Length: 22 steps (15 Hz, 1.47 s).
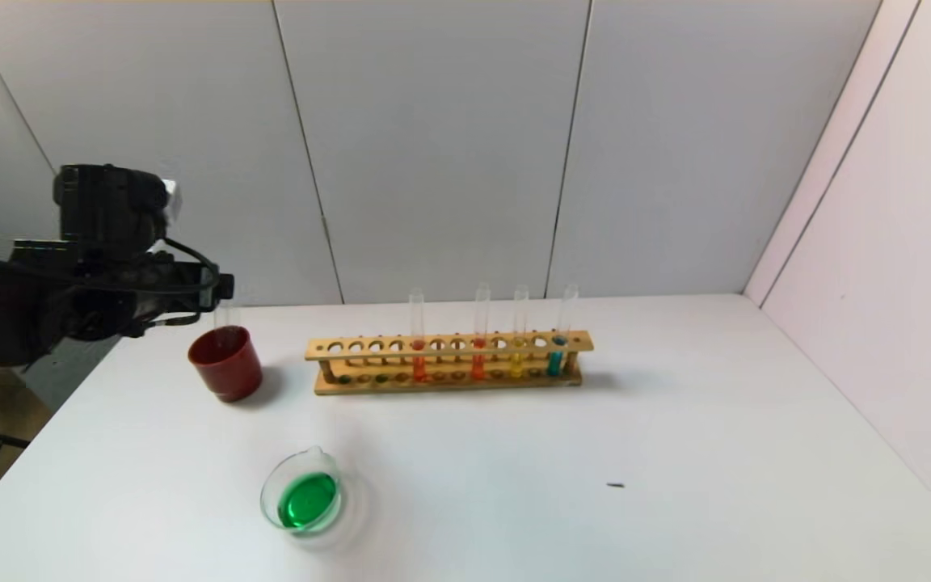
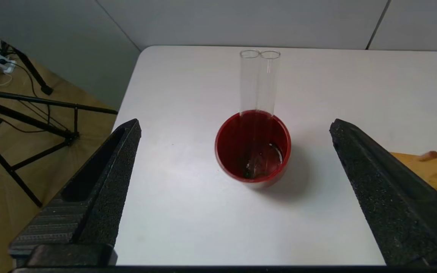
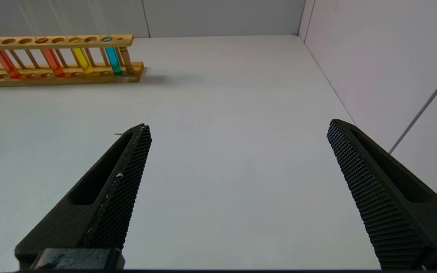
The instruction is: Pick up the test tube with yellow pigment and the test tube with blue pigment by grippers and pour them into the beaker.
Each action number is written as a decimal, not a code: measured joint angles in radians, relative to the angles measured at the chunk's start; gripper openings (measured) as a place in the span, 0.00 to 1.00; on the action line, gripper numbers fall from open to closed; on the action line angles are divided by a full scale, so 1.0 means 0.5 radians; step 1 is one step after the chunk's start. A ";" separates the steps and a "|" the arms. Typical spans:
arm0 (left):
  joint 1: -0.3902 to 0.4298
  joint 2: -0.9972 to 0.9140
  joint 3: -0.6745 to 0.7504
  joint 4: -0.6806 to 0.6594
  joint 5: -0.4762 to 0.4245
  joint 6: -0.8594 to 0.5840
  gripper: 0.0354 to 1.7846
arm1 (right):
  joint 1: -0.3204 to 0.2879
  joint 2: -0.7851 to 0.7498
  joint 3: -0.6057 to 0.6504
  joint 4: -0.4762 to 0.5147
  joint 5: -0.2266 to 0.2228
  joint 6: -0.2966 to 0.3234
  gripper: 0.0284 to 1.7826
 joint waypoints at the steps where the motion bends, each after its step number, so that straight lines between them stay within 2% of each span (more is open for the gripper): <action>1: 0.006 -0.130 0.087 0.007 -0.010 0.014 0.98 | 0.000 0.000 0.000 0.000 0.001 0.000 0.95; 5: 0.017 -0.728 0.389 0.156 -0.018 0.058 0.98 | 0.000 0.000 0.000 0.000 -0.001 0.000 0.95; 10: 0.018 -1.499 0.493 0.711 -0.007 0.123 0.98 | 0.000 0.000 0.000 0.000 0.000 0.000 0.95; 14: 0.021 -2.079 0.577 1.149 0.123 0.166 0.98 | 0.000 0.000 0.000 0.000 0.000 0.000 0.95; 17: 0.023 -2.432 0.646 1.408 0.150 0.175 0.98 | 0.000 0.000 0.000 0.000 0.000 0.000 0.95; 19: 0.033 -2.622 0.742 1.525 0.160 0.139 0.98 | 0.000 0.000 0.000 0.000 -0.001 0.000 0.95; 22: 0.128 -2.796 0.871 1.537 0.072 0.063 0.98 | 0.000 0.000 0.000 0.000 -0.001 0.000 0.95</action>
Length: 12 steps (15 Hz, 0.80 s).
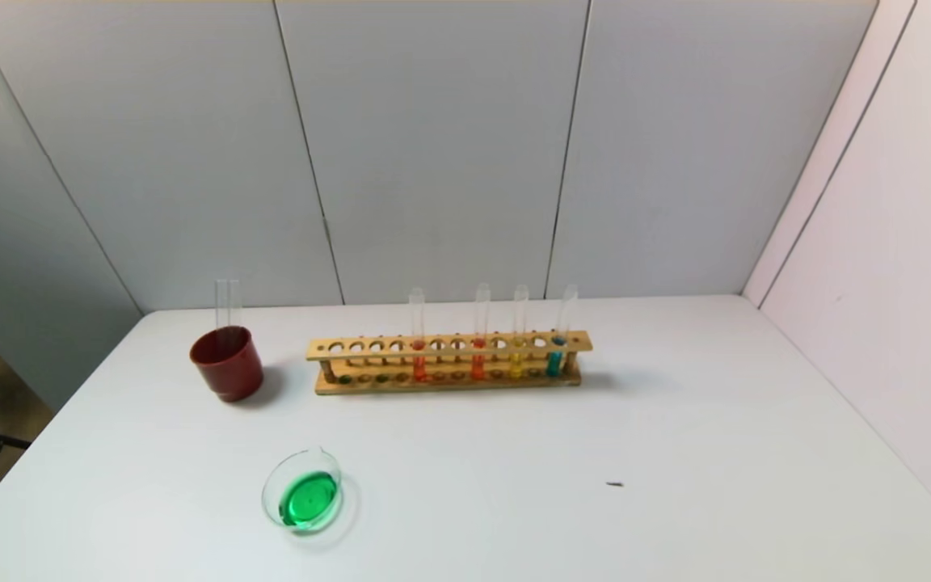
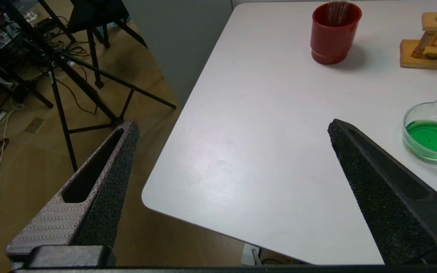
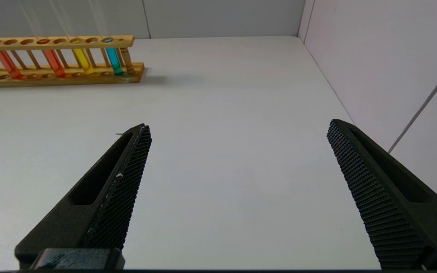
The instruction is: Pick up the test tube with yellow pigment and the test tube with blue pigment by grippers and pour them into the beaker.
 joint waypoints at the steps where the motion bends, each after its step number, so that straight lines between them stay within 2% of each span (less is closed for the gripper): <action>1: 0.014 -0.048 0.050 -0.013 -0.034 -0.001 0.98 | 0.000 0.000 0.000 0.000 0.002 0.000 0.95; 3: 0.034 -0.137 0.130 -0.018 -0.173 -0.007 0.98 | 0.000 0.000 0.000 0.000 0.001 0.000 0.95; 7: 0.056 -0.393 0.443 -0.125 -0.649 -0.011 0.98 | 0.000 0.000 0.000 0.000 0.000 0.000 0.95; 12: 0.063 -0.537 0.944 -0.738 -0.904 -0.048 0.98 | 0.000 0.000 0.000 0.000 0.001 0.000 0.95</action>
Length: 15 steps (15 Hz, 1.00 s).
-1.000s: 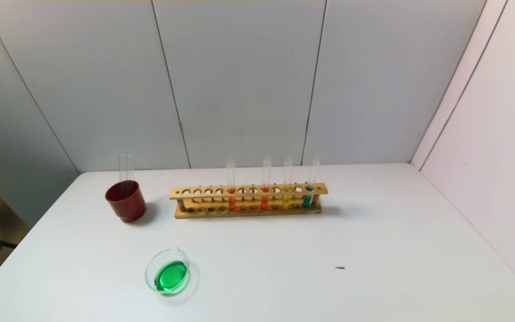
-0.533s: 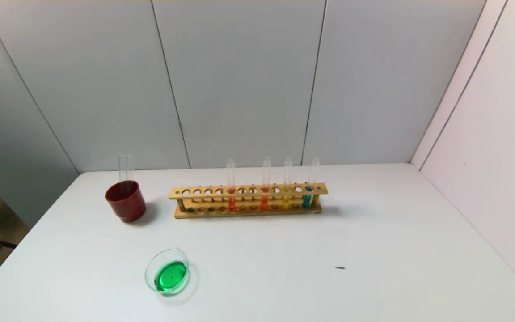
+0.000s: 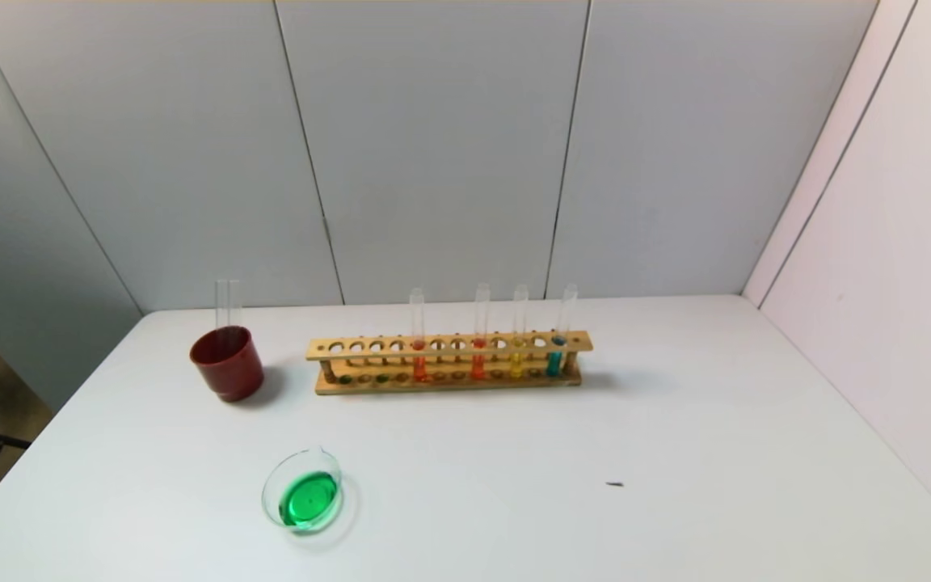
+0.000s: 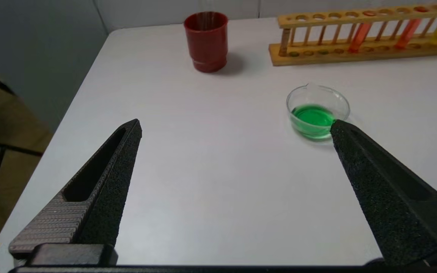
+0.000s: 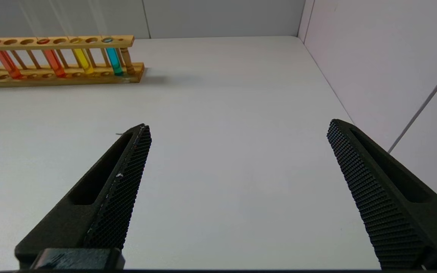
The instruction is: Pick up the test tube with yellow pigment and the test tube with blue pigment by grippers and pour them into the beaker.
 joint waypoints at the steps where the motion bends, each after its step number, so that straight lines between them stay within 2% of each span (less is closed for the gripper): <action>1: 0.000 -0.008 0.037 -0.060 -0.044 0.002 0.98 | 0.000 0.000 0.000 0.000 0.000 0.000 0.95; 5: 0.000 -0.016 0.128 -0.166 -0.015 -0.047 0.98 | 0.000 0.000 0.000 0.001 0.000 0.000 0.95; 15: 0.001 -0.017 0.147 -0.182 -0.014 -0.066 0.98 | 0.000 0.000 0.000 0.001 0.000 0.000 0.95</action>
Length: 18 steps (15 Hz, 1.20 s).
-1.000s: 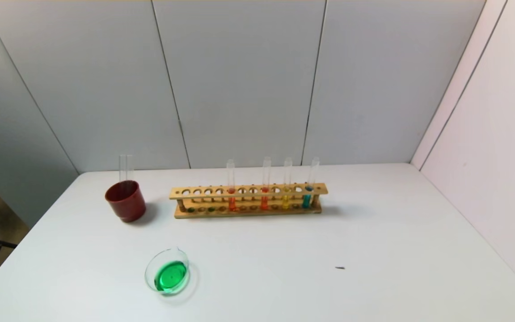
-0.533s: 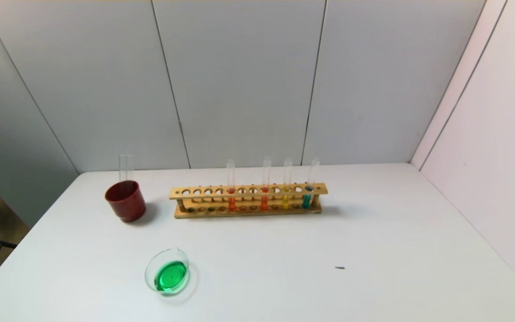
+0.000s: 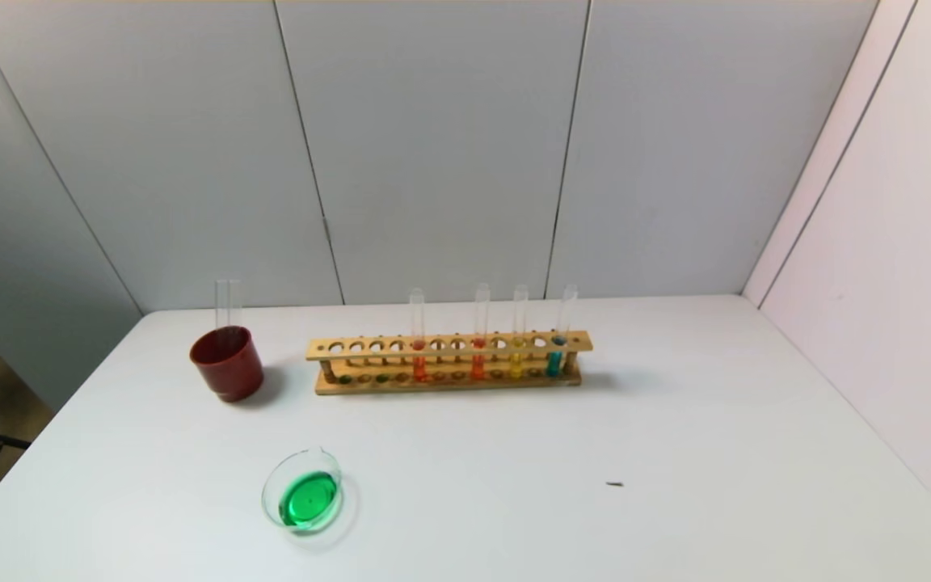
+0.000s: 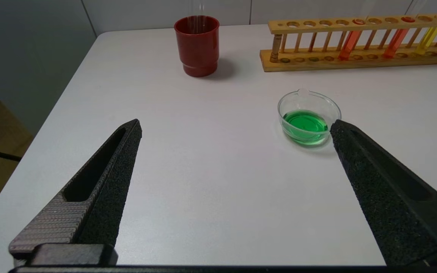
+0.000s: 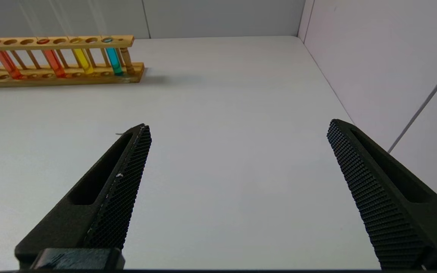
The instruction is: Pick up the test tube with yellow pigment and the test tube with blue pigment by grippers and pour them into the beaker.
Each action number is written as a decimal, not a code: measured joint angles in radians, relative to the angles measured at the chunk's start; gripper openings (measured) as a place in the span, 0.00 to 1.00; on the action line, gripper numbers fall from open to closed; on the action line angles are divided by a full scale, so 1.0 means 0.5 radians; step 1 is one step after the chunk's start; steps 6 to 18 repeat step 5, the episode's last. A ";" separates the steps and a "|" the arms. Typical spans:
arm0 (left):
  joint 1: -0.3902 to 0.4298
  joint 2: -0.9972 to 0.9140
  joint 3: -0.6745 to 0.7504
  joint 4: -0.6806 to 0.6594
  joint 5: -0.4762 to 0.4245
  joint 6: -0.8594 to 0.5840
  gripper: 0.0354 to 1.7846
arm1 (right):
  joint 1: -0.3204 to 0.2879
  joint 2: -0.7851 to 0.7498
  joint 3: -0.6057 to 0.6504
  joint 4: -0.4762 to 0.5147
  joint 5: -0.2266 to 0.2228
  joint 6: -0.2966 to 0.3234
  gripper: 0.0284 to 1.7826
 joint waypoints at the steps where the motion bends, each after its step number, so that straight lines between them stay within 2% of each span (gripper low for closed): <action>1: 0.000 0.001 0.000 0.000 0.000 0.000 0.98 | 0.000 0.000 -0.001 0.001 0.000 0.000 0.95; 18: 0.001 0.001 0.000 0.000 0.001 0.000 0.98 | 0.000 0.000 -0.001 -0.001 -0.001 0.000 0.95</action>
